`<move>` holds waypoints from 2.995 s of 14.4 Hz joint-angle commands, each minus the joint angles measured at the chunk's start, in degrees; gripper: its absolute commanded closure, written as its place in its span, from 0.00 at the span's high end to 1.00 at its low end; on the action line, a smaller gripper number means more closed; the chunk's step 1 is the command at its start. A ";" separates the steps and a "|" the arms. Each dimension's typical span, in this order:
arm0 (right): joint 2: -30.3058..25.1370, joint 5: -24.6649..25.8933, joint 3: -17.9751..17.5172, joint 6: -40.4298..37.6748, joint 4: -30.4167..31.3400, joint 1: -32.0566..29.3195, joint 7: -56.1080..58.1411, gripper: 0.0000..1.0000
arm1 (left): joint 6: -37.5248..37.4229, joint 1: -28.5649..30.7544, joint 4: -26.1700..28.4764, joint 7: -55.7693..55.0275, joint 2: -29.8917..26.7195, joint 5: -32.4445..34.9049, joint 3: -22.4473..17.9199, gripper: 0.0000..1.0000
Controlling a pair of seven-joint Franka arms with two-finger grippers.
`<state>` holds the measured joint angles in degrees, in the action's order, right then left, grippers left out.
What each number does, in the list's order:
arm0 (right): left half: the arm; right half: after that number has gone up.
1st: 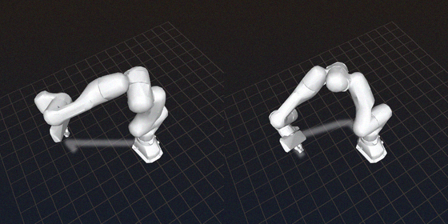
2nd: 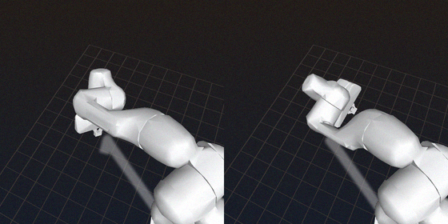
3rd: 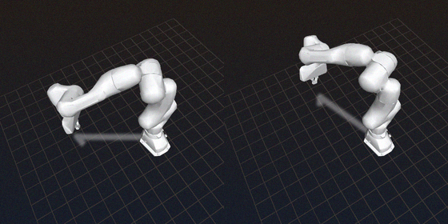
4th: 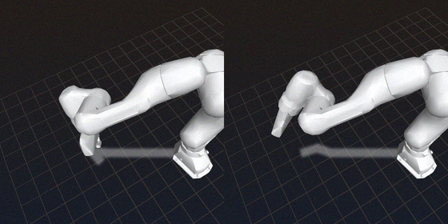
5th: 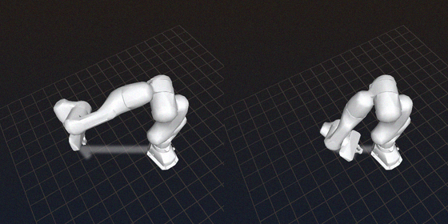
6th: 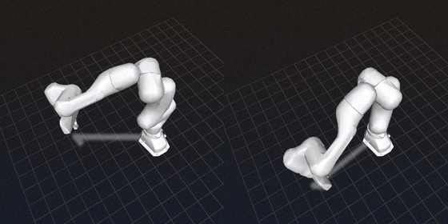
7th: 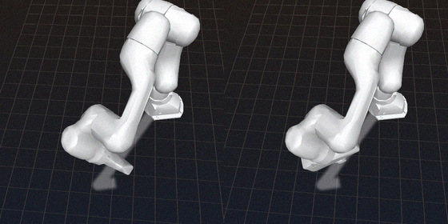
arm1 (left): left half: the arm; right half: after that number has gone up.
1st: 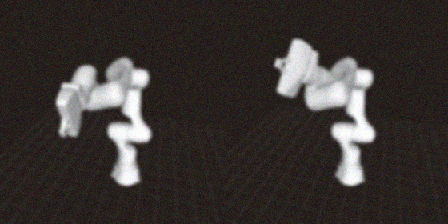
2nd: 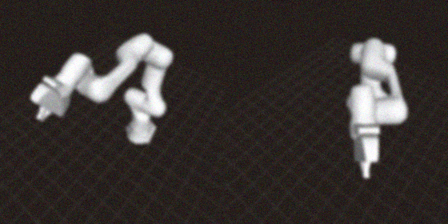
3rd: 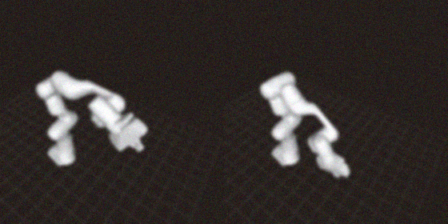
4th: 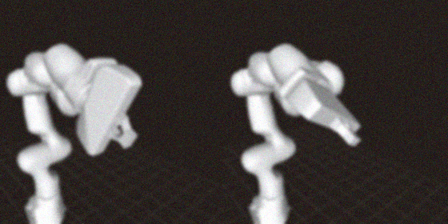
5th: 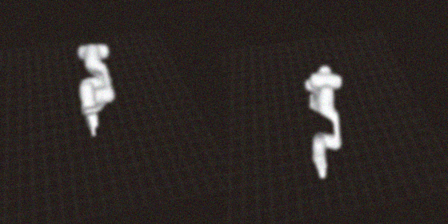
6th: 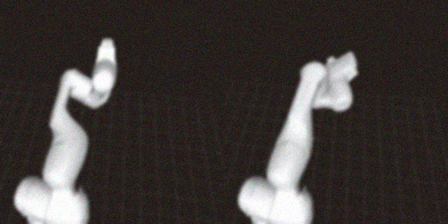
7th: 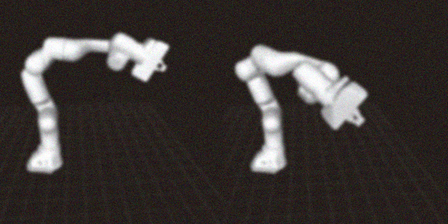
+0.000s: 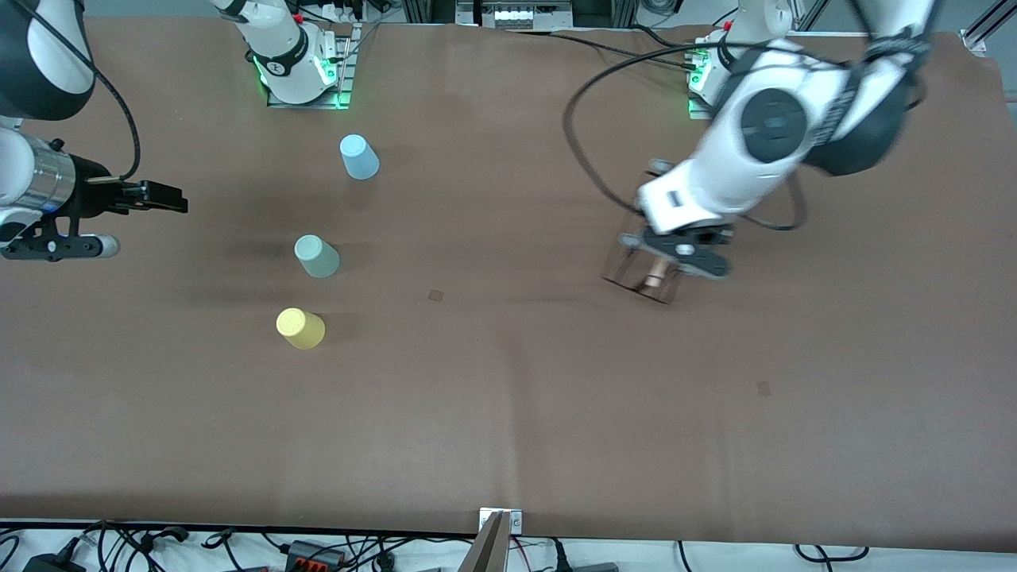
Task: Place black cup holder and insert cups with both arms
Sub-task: 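Carry the rack to mid-table with the left gripper while the right gripper reaches out, then lower the rack with the left gripper while the right gripper grasps the teal cup, then open the left gripper and withdraw while the right gripper lifts the teal cup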
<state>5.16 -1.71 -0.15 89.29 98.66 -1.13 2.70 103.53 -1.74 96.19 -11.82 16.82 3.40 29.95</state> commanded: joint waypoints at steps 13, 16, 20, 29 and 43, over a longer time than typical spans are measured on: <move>-12.20 -0.22 -0.29 32.33 32.82 2.17 -4.71 1.00 | 21.97 -19.97 -10.50 -36.60 19.91 11.98 0.02 0.03; -9.13 -0.22 -0.29 37.51 34.05 6.04 -9.80 1.00 | 21.97 -19.97 -10.41 -36.60 19.92 11.98 0.02 0.04; -5.26 -0.14 -0.38 50.69 39.50 9.82 -14.47 1.00 | 21.97 -19.97 -10.50 -36.60 19.83 11.90 0.02 0.08; 1.87 -0.14 -0.47 68.12 46.62 12.73 -15.45 1.00 | 10.33 -14.54 -10.67 -27.86 12.38 15.15 0.46 1.00; 3.63 -0.14 -0.29 72.34 46.36 13.78 -16.15 1.00 | -30.49 18.25 -11.11 11.81 4.62 12.87 0.72 1.00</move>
<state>9.84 -1.77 -0.55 161.01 144.57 12.72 -13.53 75.43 13.94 84.44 -2.46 22.29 17.40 29.78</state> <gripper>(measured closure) 0.000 0.000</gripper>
